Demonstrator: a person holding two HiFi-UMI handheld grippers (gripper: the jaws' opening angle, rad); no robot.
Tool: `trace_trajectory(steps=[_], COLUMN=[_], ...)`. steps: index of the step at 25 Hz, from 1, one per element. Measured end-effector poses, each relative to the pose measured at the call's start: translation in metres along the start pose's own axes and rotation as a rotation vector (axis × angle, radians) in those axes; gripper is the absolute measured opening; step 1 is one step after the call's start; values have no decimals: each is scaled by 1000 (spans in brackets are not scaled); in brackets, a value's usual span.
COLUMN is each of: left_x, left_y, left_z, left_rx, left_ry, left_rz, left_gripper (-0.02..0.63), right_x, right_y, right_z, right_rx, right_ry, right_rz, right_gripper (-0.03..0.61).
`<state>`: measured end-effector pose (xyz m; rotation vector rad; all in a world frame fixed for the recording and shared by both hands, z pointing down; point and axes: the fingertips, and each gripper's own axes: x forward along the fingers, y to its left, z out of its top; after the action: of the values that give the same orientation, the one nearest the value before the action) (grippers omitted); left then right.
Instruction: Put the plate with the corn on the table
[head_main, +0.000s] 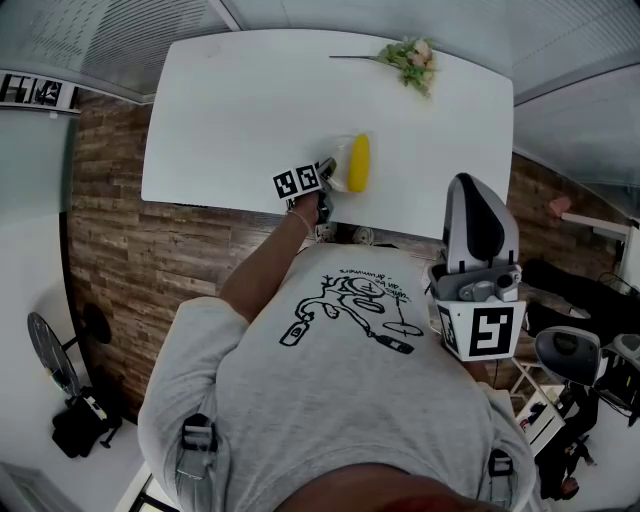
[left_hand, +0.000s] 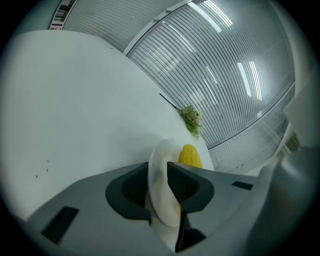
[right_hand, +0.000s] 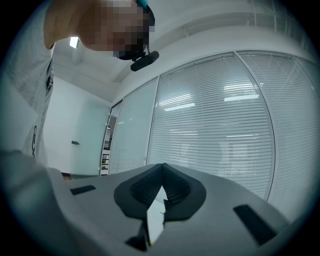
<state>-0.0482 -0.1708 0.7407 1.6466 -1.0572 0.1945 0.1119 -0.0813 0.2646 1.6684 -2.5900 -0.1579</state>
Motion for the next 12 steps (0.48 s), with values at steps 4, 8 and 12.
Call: trace_trajectory(steps=[4,8,12], left_x=[-1,-2,-1], left_y=[1,3,6], left_z=[0,1,3], left_rx=[22,18,19], left_ry=[4,4,1], left_rz=[13,15,30], left_gripper=[100,100,100], right_x=[-1,1,1], right_y=[0,1,0], right_z=[0,0,-2], right_rx=[1,2,4], right_ry=[-2,-2,-3], right_rz=[-2,-2,0], right_gripper=[6,6,6])
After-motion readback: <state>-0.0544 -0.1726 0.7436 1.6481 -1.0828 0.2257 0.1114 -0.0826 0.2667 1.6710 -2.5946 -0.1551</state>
